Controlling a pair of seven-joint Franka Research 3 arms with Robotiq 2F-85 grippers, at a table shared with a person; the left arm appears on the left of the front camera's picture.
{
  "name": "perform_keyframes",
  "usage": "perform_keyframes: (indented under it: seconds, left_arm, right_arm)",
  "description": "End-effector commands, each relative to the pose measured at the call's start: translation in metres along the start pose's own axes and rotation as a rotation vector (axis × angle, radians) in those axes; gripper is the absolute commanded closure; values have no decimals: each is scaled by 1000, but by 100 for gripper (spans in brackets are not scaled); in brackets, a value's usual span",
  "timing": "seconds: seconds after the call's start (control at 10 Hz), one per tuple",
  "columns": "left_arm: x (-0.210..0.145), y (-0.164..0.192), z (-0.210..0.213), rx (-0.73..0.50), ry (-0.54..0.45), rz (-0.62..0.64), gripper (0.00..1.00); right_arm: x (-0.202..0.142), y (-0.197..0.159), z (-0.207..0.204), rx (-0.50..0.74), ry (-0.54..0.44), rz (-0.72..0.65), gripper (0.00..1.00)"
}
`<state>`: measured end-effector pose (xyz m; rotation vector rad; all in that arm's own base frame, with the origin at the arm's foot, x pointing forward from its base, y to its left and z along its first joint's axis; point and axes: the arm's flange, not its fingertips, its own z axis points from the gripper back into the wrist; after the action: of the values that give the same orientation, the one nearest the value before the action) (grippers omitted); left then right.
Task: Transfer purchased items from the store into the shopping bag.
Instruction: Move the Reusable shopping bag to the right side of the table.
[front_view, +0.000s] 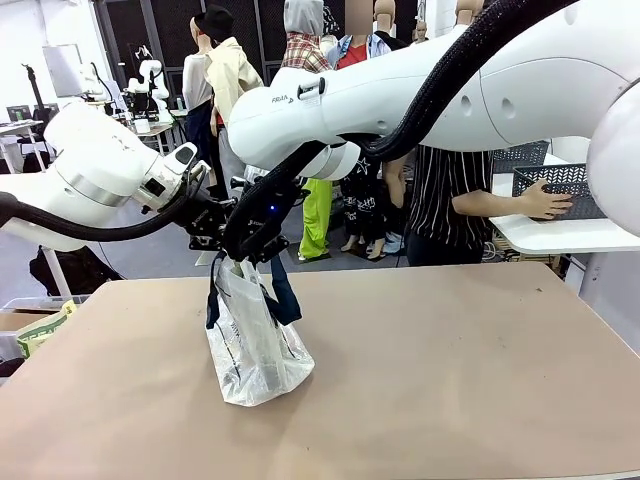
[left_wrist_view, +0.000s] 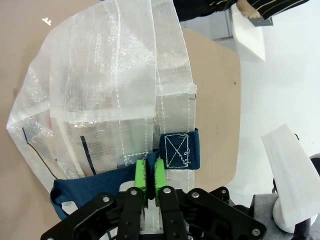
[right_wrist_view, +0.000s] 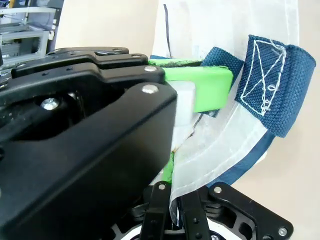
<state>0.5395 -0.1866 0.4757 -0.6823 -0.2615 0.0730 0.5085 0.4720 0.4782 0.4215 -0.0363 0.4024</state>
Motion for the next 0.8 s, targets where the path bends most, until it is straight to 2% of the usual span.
perform_keyframes:
  seconds: [0.0, 0.7]
  left_arm:
    - [-2, -3, -1, -14, -3, -22, 56]
    - [-1, -18, -7, 11, 37, -59, 56]
  right_arm:
    - [2, 4, -1, 12, 17, 9, 100]
    - [6, 16, -7, -2, 35, 39, 100]
